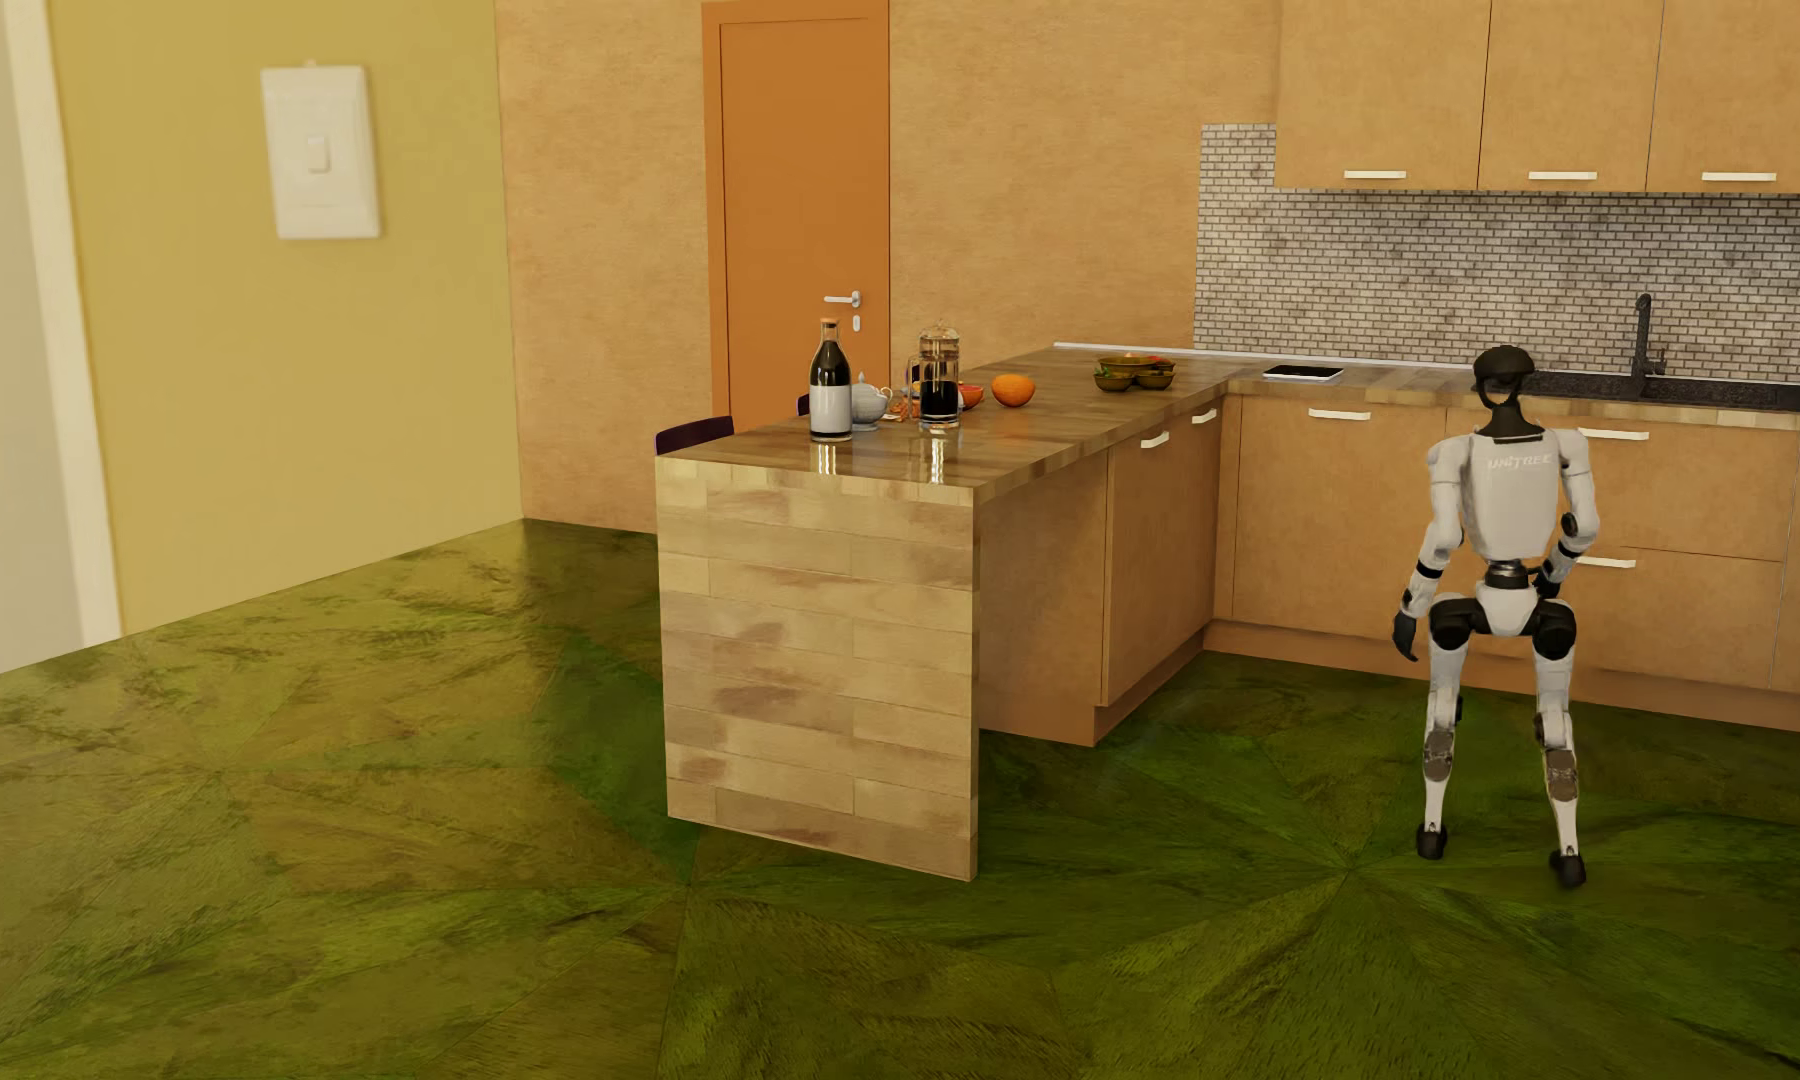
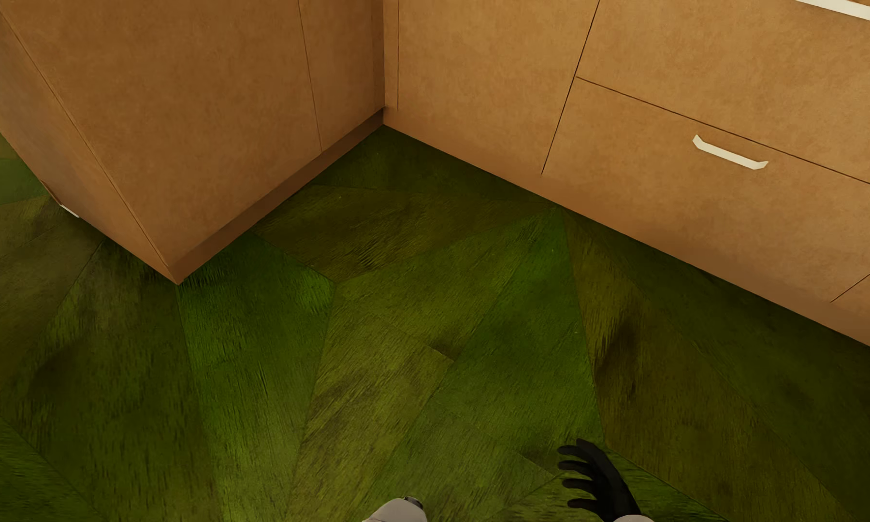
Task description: Turn back
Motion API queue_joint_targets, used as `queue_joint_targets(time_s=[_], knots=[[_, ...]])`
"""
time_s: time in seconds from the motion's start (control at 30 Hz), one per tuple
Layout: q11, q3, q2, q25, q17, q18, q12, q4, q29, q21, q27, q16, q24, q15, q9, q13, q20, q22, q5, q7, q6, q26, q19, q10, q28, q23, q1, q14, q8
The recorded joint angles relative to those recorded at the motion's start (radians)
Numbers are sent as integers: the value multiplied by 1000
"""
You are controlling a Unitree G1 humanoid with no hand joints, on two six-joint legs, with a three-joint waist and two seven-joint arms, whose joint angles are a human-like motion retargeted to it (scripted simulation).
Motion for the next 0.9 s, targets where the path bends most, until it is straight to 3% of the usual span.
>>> queue_joint_targets(time_s=[0.03, 0.07, 0.1, 0.13, 0.17, 0.23, 0.27, 0.3, 0.33, 0.37, 0.4, 0.43, 0.47, 0.53, 0.57, 0.63, 0.67, 0.7, 0.77, 0.8, 0.87, 0.9], knots=[[-58, -12, 14, -22, -14, 2, 13, -21, 12, -10, 17, -13, -20, -45, 14, -2, 18, -2, 8, -11, -14, 10, -49, -34, 12, -2, 0, 22, 15], [-111, 7, 32, -39, -43, 29, -3, -14, 28, -15, 12, -29, -34, -31, 12, 34, 19, -2, 7, 0, 0, 34, -23, -32, 33, 32, -19, -33, 4], [-132, 2, 62, -52, -64, 82, -17, 43, 43, -20, 26, -38, -27, -24, 15, 24, 15, -23, 4, 70, 47, 74, 89, 70, 32, 75, -34, -158, -34], [-73, -37, 49, -65, -52, 80, -28, 97, 48, -34, 48, -26, 4, -53, 13, 2, -6, -31, 0, 120, 86, 111, 165, 133, 19, 68, -24, -218, -52], [61, -100, -17, -70, -9, 30, -53, 91, 40, -23, 59, 16, 45, -40, 12, -9, -30, 31, -14, 124, 91, 124, 194, 127, -3, 14, -36, -96, -34], [113, -144, -100, -66, 17, 28, -91, 33, 35, -32, 16, 3, 95, 15, 10, 34, -12, -10, 31, 91, 64, 109, 154, 61, -18, 45, -35, -41, 34], [28, -143, -115, -68, 1, 23, -96, 3, 45, -49, 14, -27, 95, -42, 9, 62, -9, -14, 54, 75, 43, 72, 125, 10, -17, 34, -26, -4, 15], [-27, -108, -87, -65, -30, 30, -88, -11, 52, -44, 12, -45, 93, 5, 7, 94, -6, -42, 61, 61, 41, 29, 39, -18, 11, 47, -11, 2, 10], [-61, -70, -59, -58, -69, 90, -98, 12, 54, -30, 22, -50, 78, 19, 4, 91, -32, -47, 60, 75, 68, -8, -34, 39, 16, 82, -12, -71, -28], [-76, -63, -31, -52, -67, 109, -86, 60, 52, -36, 53, -44, 61, 21, 6, 59, -38, -64, 52, 125, 91, -36, 12, 161, -2, 80, -8, -195, -58], [-47, -75, -37, -43, -62, 73, -82, 107, 42, -34, 64, -22, 59, 0, -8, 35, -32, -42, 42, 129, 107, -51, 10, 168, -26, 54, 22, -261, -84], [-3, -98, -54, -38, -34, -77, -79, 130, 21, -21, 59, 5, 59, -27, -23, 0, -32, -8, 25, 121, 105, -59, -16, 114, -43, 55, 41, -188, -99], [24, -97, -68, -36, -9, -22, -75, 104, -2, 2, 42, 2, 53, -46, -33, -5, -4, -12, 3, 121, 84, -49, 3, 94, -52, 36, 34, -137, -90], [-42, -8, -23, -30, -9, -21, -99, 81, -21, -10, -11, -33, 35, -20, -39, 54, -23, -57, -12, 85, 90, 14, 6, 33, -56, 10, 54, -97, -129], [-48, -5, -12, -17, -28, -21, -96, 77, -18, -13, -22, -45, 26, -10, -32, 49, -20, -56, -10, 70, 97, 36, 14, 21, -52, -4, 51, -80, -122], [-56, -16, -3, 6, -1, -22, -46, 43, 13, -2, -15, -12, 13, -25, -18, 13, -21, -13, -4, 49, 68, 58, 37, -8, -38, -7, 47, -50, -48], [-78, 14, 6, 17, -27, -19, -55, 31, 34, 6, -5, -46, 18, -24, -10, 18, 5, -19, -14, 42, 68, 79, 38, -25, -12, -10, 46, -34, -54], [-73, 17, 2, 17, -13, -19, -52, 16, 53, -9, 21, -25, 22, -19, -1, 3, -20, -24, -22, 30, 59, 87, 37, -46, 10, -14, 44, -14, -53], [-144, 68, 32, -6, -6, 10, -59, 27, 88, 4, 29, -37, 29, 1, -5, 32, -17, -35, -29, 41, 63, 104, 42, -89, 24, -3, 41, -5, -74], [-128, 44, 45, -23, -22, -3, -43, 59, 109, 1, 33, -36, 39, 12, 9, 21, -16, -44, -26, 70, 83, 108, 48, -79, 14, 1, 43, -16, -74], [-89, -7, 24, -60, -17, -16, -26, 35, 131, 3, 49, -25, 73, -9, 3, 1, -2, -29, -30, 64, 69, 109, 42, -107, -24, 0, 25, 51, -19], [-141, 18, 60, -78, -34, -5, -29, 34, 139, -3, 43, -46, 95, -26, -4, 15, -3, -33, -37, 63, 78, 108, 77, -88, -11, 23, 16, 13, -35]])
